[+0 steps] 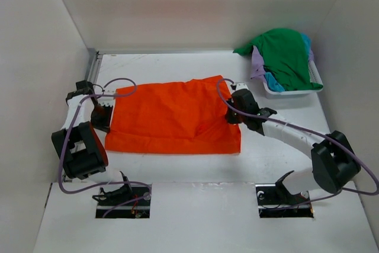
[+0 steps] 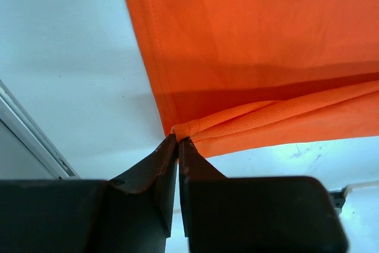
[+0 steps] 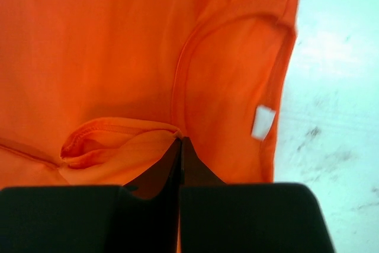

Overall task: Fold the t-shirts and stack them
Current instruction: Grap the side of the flattened tshirt closest away from the robot with both arms, then fold the flattened tshirt in 1/3 of the way

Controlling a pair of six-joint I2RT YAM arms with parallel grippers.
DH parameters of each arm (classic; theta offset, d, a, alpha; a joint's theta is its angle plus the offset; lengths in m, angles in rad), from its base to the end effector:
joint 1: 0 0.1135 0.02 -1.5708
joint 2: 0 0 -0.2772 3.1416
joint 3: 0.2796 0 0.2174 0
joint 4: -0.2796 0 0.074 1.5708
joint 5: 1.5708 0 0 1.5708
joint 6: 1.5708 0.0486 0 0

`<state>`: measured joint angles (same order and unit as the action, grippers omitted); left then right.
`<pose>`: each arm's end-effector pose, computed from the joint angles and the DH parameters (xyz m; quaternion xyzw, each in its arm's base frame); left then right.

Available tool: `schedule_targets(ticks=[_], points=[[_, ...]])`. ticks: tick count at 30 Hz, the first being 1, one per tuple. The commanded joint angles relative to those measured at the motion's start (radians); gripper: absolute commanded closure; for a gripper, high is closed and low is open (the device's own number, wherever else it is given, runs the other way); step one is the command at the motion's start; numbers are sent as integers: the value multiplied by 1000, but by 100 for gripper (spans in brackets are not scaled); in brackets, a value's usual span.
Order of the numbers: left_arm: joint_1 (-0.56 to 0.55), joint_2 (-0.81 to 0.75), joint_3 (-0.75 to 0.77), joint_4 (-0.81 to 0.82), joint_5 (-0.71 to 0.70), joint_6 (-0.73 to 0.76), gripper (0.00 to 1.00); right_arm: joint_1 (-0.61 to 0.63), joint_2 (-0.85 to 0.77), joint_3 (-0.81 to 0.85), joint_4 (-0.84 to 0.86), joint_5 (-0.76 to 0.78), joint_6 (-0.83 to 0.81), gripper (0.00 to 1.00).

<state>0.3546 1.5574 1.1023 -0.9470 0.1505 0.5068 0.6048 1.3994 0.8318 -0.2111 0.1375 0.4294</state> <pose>0.2378 0.0803 0.2324 0.0819 0.9903 -0.0330 0.1076 0.2243 0.1470 0.2391 -0.0542 0.9192 0.1352 0.3659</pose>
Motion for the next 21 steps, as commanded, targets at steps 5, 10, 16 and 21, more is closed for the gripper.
schedule_targets(ticks=[5,10,16,21], points=[[34,-23,-8,71,-11,-73,97,-38,67,82,150,1,-64,100],[28,-19,-51,109,-46,-76,97,-72,124,110,179,-15,-76,100],[24,1,-61,142,-60,-99,97,-104,191,153,193,-27,-87,100],[14,23,-38,137,-62,-109,86,-121,266,208,170,-56,-92,85]])
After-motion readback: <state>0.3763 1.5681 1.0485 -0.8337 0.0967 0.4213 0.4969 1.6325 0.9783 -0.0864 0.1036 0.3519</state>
